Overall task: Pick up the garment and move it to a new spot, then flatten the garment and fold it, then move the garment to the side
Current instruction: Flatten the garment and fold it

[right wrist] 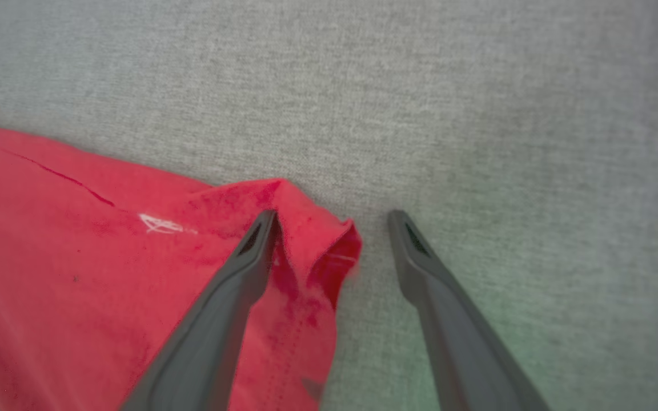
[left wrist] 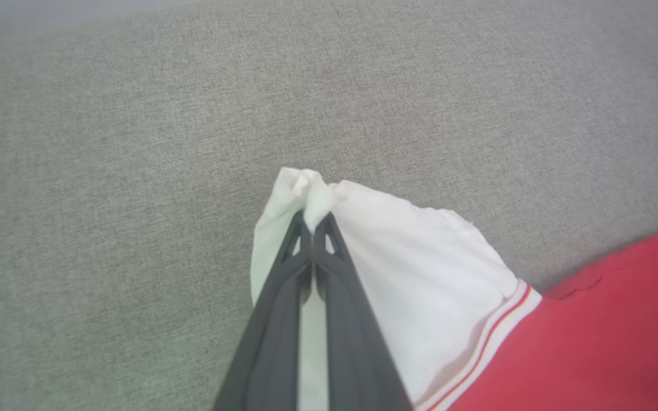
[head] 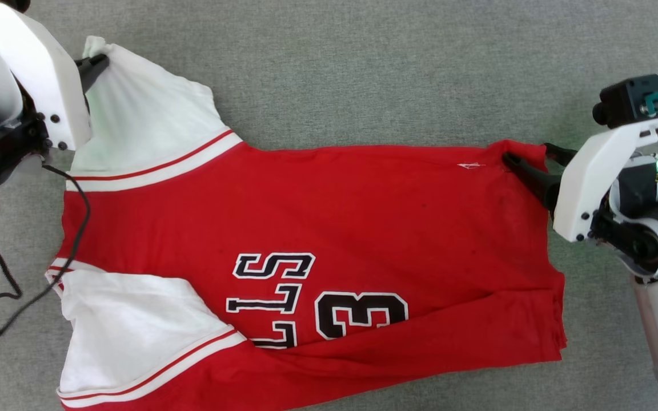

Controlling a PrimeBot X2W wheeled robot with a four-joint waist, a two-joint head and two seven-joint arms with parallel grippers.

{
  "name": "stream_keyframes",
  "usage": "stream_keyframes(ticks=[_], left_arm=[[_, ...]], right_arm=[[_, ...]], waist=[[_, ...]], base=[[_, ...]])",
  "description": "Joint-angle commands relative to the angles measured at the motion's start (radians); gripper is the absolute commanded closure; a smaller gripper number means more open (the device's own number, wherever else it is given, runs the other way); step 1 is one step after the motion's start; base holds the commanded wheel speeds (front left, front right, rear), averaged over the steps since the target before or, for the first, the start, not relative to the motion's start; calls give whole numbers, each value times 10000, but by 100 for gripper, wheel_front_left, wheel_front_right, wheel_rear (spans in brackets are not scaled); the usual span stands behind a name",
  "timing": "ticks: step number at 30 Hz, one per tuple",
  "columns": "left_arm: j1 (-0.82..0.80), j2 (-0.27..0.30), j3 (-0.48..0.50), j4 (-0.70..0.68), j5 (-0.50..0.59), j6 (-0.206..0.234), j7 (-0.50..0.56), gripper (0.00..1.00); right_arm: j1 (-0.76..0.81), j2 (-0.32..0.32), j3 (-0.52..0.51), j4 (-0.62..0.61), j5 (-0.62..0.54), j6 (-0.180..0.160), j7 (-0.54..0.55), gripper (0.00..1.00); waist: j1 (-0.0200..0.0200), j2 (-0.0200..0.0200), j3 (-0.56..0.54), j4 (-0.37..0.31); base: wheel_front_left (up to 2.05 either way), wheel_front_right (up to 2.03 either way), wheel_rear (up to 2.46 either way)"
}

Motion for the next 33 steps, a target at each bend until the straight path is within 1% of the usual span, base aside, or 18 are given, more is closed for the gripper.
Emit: stream_keyframes(ticks=[1,2,3,4,7,12,15,19,23,25,30,33], left_arm=[[147,-66,58,-46,-63,-48,-131,100],[179,-47,46,-48,-49,-74,-160,100],[198,-55,63,-56,-68,-86,-202,100],[216,-91,82,-57,-106,-99,-266,100],[276,-123,80,-26,-136,-128,-354,100],[480,-172,145,75,-166,-186,-720,100],[761,-187,257,48,-234,-201,-1061,100],[1450,-146,532,-183,-400,-109,-1675,100],[2505,-196,738,-616,-570,67,-2330,100],[3180,-179,894,-877,-694,229,-2673,100],[5151,-93,1171,-1577,-962,739,-3345,100],[6427,-149,1299,-1945,-1182,1057,-3669,100]], right_arm=[[-43,-21,238,540,28,-3,530,6],[-60,-16,301,689,29,-3,720,51],[-66,18,363,822,84,-3,913,70],[-97,-10,412,914,85,-3,1060,100],[-209,-46,439,937,60,-3,1107,100],[-593,-267,268,493,-139,-3,514,100],[-466,-344,106,191,-232,-3,119,100],[46,-368,-203,-189,-385,-3,-309,100],[844,-354,-612,-541,-464,-3,-658,100],[1334,-260,-796,-697,-439,-3,-840,100],[2679,-49,-1095,-897,-427,-3,-1307,100],[3464,157,-1266,-879,-333,-3,-1645,100]], waist=[[-1,0,31,107],[-1,0,15,129],[-1,0,-4,149],[-1,0,-28,168],[-1,0,-105,201],[-1,0,-521,269],[-1,0,-927,322],[-1,0,-1570,441],[-1,0,-2224,651],[-1,0,-2509,722],[-1,0,-3102,857],[-1,0,-3365,922]], base=[[0,0,0],[0,0,0],[0,0,0],[0,0,0],[0,0,0],[0,0,0],[0,0,0],[0,0,0],[0,0,0],[0,0,0],[0,0,0],[0,0,0]])
